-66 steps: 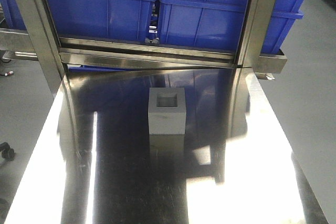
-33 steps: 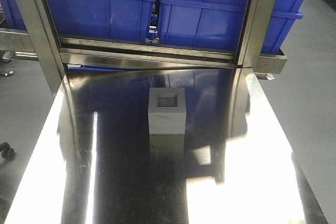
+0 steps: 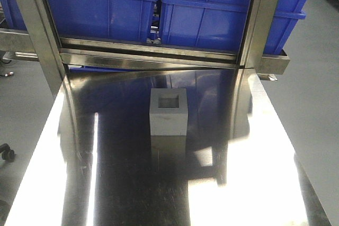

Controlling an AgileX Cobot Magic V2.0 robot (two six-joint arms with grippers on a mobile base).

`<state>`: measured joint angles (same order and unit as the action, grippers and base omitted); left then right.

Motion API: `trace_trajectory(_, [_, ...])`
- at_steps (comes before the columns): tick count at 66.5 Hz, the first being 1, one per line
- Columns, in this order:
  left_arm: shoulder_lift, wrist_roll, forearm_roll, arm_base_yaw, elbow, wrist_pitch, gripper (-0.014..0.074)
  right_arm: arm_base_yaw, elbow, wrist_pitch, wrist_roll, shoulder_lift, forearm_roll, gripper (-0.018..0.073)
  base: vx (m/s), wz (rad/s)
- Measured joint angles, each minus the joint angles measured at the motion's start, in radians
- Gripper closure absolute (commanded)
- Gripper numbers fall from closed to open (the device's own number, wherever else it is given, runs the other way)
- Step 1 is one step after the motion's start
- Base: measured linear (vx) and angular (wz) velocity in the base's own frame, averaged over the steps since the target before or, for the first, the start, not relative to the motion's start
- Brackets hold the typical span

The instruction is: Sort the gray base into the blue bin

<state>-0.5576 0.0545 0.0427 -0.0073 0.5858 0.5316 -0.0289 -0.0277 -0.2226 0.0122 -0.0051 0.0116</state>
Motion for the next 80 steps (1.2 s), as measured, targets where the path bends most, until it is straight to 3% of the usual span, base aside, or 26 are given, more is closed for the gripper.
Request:
trace_trajectory(17, [0.000,-0.009,-0.009,0.000,0.000,-0.012,-0.0099,0.000,0.000,0.000,0.000,0.000,0.000,0.0564,0.00,0.00])
trace_trajectory(27, [-0.032,0.004,-0.091,0.000,0.009,-0.046,-0.0032,0.000,0.000,0.000,0.000,0.000,0.000,0.0564,0.00,0.00])
trace_trajectory(34, [-0.117,0.081,-0.189,0.000,0.049,-0.043,0.0014,0.000,0.000,0.000,0.000,0.000,0.000,0.0564,0.00,0.00])
trace_trajectory(47, [-0.368,0.326,-0.430,-0.006,0.179,-0.044,0.0037,0.000,0.000,0.000,0.000,0.000,0.000,0.0564,0.00,0.00])
trace_trajectory(54, [-0.510,0.389,-0.481,-0.061,0.261,-0.055,0.0037,0.000,0.000,0.000,0.000,0.000,0.000,0.0564,0.00,0.00])
trace_trajectory(65, [-0.716,0.403,-0.493,-0.200,0.388,-0.098,0.0037,0.000,0.000,0.000,0.000,0.000,0.000,0.0564,0.00,0.00])
trace_trajectory(72, [-0.856,0.395,-0.483,-0.275,0.479,-0.108,0.0037,0.000,0.000,0.000,0.000,0.000,0.000,0.0564,0.00,0.00])
trace_trajectory(80, [-1.001,0.326,-0.419,-0.338,0.587,-0.103,0.0037,0.000,0.000,0.000,0.000,0.000,0.000,0.0564,0.00,0.00])
